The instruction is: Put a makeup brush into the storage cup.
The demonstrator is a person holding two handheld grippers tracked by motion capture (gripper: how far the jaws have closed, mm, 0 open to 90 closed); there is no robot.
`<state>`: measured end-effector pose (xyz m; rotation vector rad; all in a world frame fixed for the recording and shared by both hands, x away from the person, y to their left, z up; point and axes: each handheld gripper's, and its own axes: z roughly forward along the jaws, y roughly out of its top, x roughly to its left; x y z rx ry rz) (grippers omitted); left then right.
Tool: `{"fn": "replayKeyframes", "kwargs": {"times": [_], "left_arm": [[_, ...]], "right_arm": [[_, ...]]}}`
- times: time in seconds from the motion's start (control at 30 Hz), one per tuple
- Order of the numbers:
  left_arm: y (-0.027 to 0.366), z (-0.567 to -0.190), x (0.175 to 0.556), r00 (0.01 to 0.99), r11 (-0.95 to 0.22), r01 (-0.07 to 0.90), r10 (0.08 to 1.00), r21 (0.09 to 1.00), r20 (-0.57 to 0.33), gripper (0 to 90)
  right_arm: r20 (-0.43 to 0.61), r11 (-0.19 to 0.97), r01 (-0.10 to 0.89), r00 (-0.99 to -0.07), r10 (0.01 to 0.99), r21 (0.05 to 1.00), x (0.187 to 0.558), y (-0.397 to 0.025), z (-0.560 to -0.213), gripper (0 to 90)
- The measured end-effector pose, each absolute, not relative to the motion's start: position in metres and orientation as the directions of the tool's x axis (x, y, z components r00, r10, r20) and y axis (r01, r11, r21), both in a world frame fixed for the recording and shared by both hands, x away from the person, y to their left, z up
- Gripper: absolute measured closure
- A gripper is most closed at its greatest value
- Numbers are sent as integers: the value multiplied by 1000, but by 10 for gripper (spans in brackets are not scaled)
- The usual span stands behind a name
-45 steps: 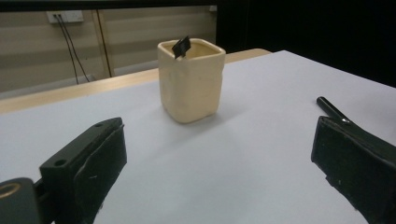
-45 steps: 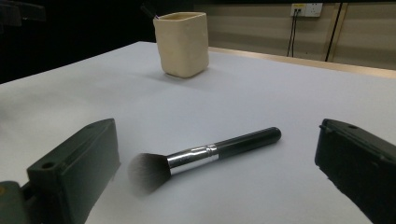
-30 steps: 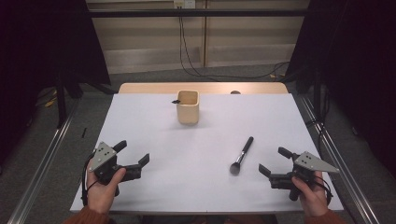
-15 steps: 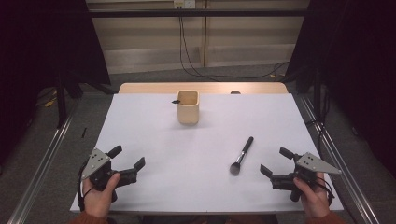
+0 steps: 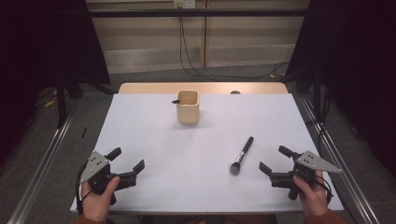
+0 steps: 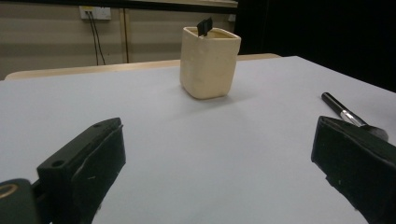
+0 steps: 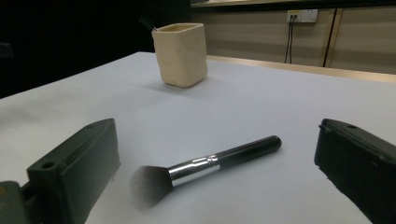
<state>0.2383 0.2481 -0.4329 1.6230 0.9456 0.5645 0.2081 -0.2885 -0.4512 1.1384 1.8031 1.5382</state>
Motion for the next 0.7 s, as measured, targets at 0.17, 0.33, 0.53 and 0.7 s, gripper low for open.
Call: {"fn": "replayKeyframes", "kwargs": {"times": [0.17, 0.33, 0.53, 0.7], "left_arm": [[247, -432, 236, 575, -80, 279, 812, 957, -100, 30], [248, -432, 235, 566, -62, 279, 816, 958, -112, 31], [247, -431, 236, 570, -69, 269, 815, 961, -101, 33], [250, -432, 235, 567, -64, 273, 816, 960, -107, 33]], "right_arm": [[144, 8, 280, -517, 844, 960, 213, -289, -450, 0], [150, 16, 290, -542, 827, 957, 218, -288, -442, 1], [167, 9, 303, -550, 818, 953, 231, -285, -436, 0], [159, 15, 294, -558, 814, 956, 246, -280, -433, 2]]}}
